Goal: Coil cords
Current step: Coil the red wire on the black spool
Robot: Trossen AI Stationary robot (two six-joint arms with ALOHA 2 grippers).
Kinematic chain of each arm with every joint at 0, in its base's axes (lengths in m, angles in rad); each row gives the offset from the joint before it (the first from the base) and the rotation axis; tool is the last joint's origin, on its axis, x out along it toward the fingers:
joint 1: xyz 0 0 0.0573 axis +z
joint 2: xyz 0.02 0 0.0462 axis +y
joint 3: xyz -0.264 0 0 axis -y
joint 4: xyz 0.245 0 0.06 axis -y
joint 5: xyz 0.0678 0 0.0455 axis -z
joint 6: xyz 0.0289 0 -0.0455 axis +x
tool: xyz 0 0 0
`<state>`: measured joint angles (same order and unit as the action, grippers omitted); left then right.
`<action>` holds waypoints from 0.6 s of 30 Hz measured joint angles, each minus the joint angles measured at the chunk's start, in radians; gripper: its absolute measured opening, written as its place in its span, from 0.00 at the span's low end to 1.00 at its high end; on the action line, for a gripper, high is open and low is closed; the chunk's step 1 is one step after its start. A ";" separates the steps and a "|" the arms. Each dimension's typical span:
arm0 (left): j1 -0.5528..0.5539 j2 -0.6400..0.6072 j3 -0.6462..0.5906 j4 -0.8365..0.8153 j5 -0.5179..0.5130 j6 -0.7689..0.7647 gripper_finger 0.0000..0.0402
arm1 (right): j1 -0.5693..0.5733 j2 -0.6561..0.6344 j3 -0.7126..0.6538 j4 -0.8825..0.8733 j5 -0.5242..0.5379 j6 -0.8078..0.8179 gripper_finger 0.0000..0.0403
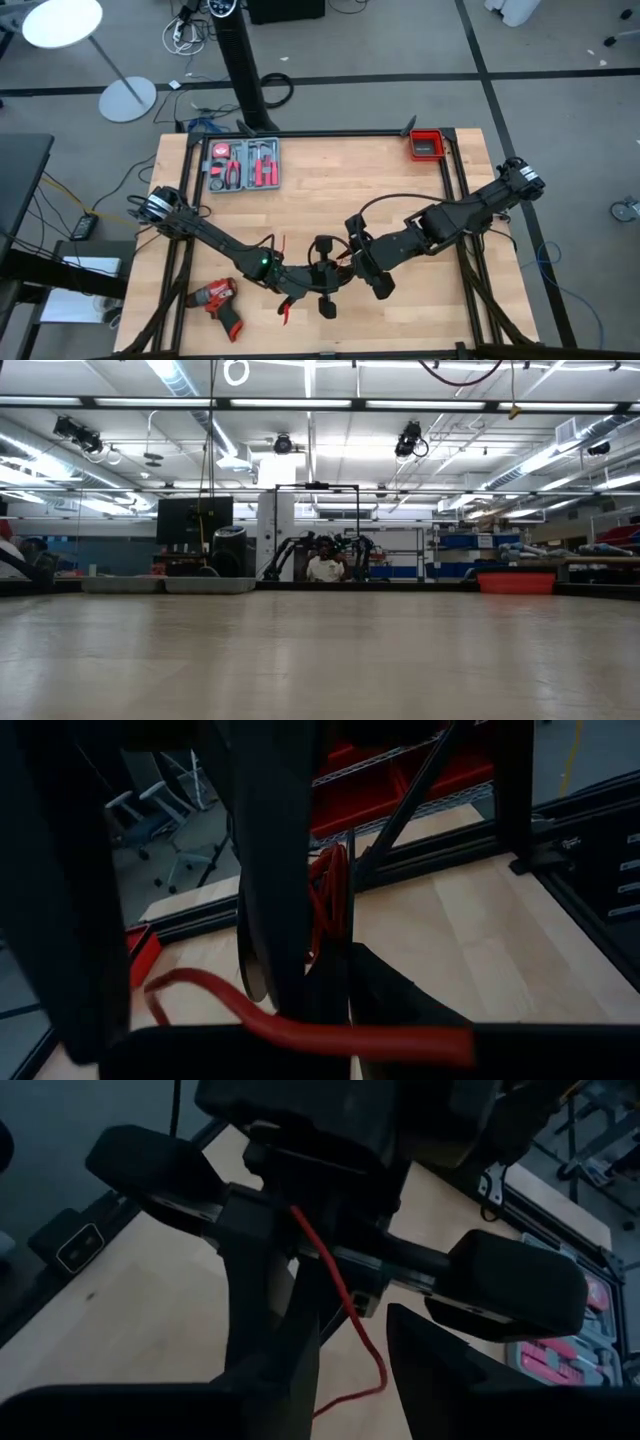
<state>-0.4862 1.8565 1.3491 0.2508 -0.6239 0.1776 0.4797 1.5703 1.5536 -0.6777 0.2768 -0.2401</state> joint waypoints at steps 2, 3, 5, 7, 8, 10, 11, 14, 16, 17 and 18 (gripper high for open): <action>0.000 0.000 0.000 0.012 0.000 0.000 0.00 | 0.000 0.002 0.000 0.000 0.007 0.000 0.28; 0.000 0.000 0.000 0.016 0.000 0.000 0.00 | -0.001 0.004 0.000 0.002 0.008 -0.001 0.28; 0.000 0.000 0.000 0.014 0.000 0.000 0.00 | -0.001 0.007 0.000 -0.001 0.007 -0.006 0.25; 0.000 0.000 -0.001 0.012 -0.001 -0.001 0.00 | -0.001 0.014 0.000 -0.005 0.006 -0.017 0.19; 0.000 0.000 -0.001 0.011 -0.002 -0.001 0.00 | 0.000 0.014 0.000 -0.011 0.004 -0.023 0.15; 0.000 0.001 -0.001 0.010 -0.002 -0.001 0.00 | -0.001 0.014 0.000 -0.019 -0.011 -0.027 0.06; 0.000 0.001 -0.001 0.008 -0.007 -0.001 0.00 | -0.002 0.014 0.000 -0.018 -0.017 -0.032 0.03; 0.000 0.001 -0.001 0.007 -0.011 -0.001 0.00 | 0.013 0.009 0.000 -0.014 0.002 -0.038 0.02; 0.000 0.000 -0.001 0.011 -0.016 0.000 0.00 | 0.021 0.005 0.000 -0.016 0.004 -0.034 0.01; 0.000 0.001 -0.001 0.011 -0.017 0.000 0.00 | 0.027 0.005 0.000 -0.016 0.004 -0.025 0.01; 0.000 0.000 -0.001 0.011 -0.020 0.000 0.00 | 0.032 0.005 -0.001 -0.020 0.003 -0.018 0.01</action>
<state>-0.4863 1.8568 1.3479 0.2619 -0.6441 0.1776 0.5120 1.5757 1.5529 -0.6977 0.2794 -0.2578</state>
